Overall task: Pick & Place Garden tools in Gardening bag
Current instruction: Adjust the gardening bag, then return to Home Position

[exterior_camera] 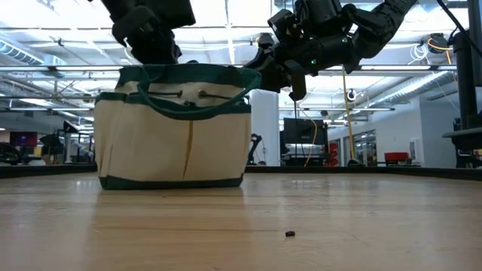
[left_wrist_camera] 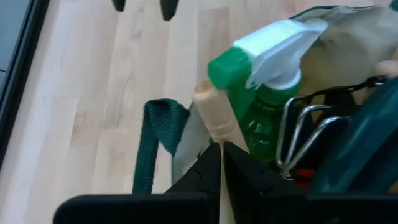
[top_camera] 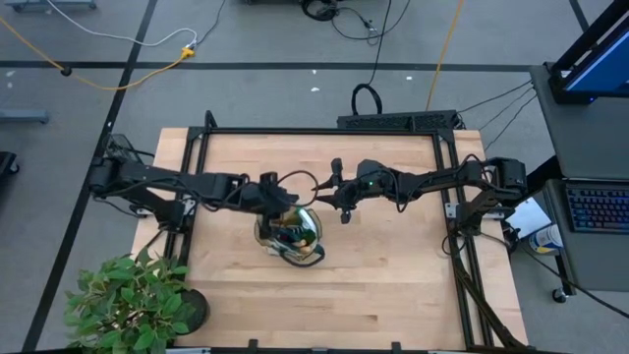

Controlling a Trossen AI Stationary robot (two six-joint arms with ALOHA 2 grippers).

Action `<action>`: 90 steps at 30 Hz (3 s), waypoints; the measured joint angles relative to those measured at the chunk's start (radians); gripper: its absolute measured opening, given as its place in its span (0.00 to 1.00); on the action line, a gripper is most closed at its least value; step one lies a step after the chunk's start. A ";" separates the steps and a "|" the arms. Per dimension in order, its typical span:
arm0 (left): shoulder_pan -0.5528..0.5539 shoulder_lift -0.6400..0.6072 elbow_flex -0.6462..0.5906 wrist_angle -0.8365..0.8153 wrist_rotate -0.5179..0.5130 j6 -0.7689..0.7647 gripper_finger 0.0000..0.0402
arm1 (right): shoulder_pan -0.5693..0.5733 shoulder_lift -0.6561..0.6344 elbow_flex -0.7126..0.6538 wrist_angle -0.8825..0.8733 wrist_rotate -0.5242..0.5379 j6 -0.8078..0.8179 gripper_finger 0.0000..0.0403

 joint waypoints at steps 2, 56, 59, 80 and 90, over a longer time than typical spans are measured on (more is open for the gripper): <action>0.007 0.011 0.000 0.004 0.000 0.002 0.06 | 0.000 0.000 0.000 0.000 0.000 0.000 0.28; 0.049 -0.904 -0.396 0.135 -0.143 0.040 0.06 | 0.055 -0.826 -0.134 -0.546 0.164 0.498 0.00; 0.049 -1.015 -0.494 0.192 -0.051 0.082 0.06 | 0.055 -0.938 -0.217 -0.539 0.160 0.528 0.00; 0.049 -1.364 -0.824 0.381 0.256 0.178 0.06 | 0.054 -1.429 -0.584 -0.487 0.161 0.717 0.00; 0.050 -1.364 -0.958 0.597 0.249 0.182 0.06 | 0.054 -1.584 -0.677 -0.508 0.162 0.760 0.00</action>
